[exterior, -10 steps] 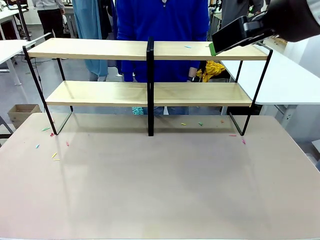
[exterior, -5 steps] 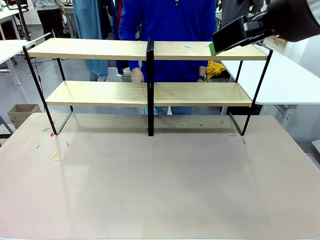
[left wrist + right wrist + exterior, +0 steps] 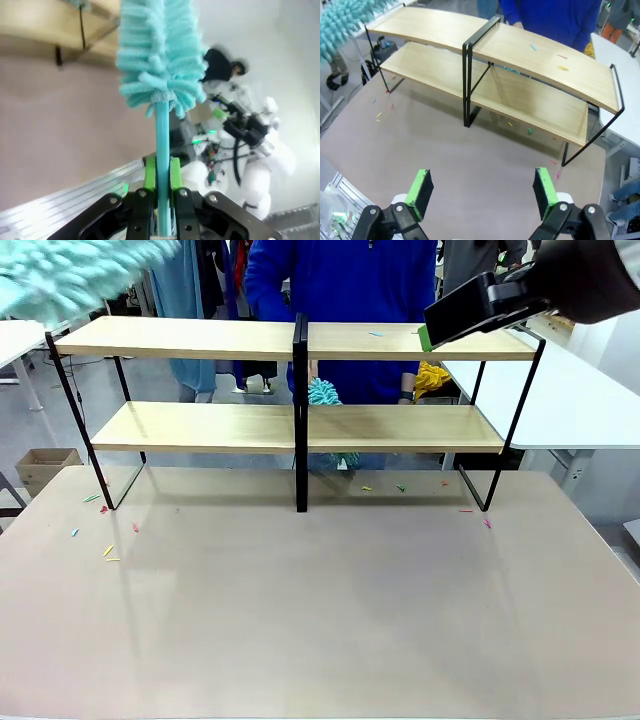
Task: Clean the shelves.
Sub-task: Clean another randomly selected level of the Shelf with the Duster.
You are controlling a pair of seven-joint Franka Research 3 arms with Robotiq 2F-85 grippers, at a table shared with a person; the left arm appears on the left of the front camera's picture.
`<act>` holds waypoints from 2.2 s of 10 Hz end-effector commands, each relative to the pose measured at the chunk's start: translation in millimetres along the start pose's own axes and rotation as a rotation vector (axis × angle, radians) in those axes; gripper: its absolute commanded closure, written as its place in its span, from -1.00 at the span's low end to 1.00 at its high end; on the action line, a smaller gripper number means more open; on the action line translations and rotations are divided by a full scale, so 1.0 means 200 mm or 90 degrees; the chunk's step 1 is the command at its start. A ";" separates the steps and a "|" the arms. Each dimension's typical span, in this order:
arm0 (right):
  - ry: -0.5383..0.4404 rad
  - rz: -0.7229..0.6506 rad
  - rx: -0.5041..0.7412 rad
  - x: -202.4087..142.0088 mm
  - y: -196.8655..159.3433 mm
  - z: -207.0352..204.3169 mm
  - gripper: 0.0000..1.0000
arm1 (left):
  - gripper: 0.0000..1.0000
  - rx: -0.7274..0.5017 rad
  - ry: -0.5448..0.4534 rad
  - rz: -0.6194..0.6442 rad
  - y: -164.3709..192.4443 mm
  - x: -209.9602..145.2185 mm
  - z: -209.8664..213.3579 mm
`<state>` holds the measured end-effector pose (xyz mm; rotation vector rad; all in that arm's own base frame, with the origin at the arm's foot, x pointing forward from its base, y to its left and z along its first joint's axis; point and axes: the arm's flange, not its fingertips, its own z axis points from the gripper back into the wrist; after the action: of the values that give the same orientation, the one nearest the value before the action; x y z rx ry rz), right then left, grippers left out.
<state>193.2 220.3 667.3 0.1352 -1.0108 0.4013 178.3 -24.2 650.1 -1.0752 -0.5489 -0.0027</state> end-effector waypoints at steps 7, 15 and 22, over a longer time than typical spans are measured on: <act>0.000 -0.005 0.004 0.00 0.00 0.00 -1.00 | 0.75 -0.028 -0.042 0.003 0.03 0.03 0.12; 0.000 -0.005 0.004 0.00 0.00 0.00 -1.00 | 0.75 0.105 -0.072 0.207 -0.79 0.62 -1.33; 0.000 -0.005 0.004 0.00 0.00 0.00 -1.00 | 0.75 0.056 0.031 0.054 -0.74 0.66 -1.57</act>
<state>193.3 220.3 667.2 0.1352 -1.0103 0.4012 360.3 -312.3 720.4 -1.0124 -0.4059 0.1667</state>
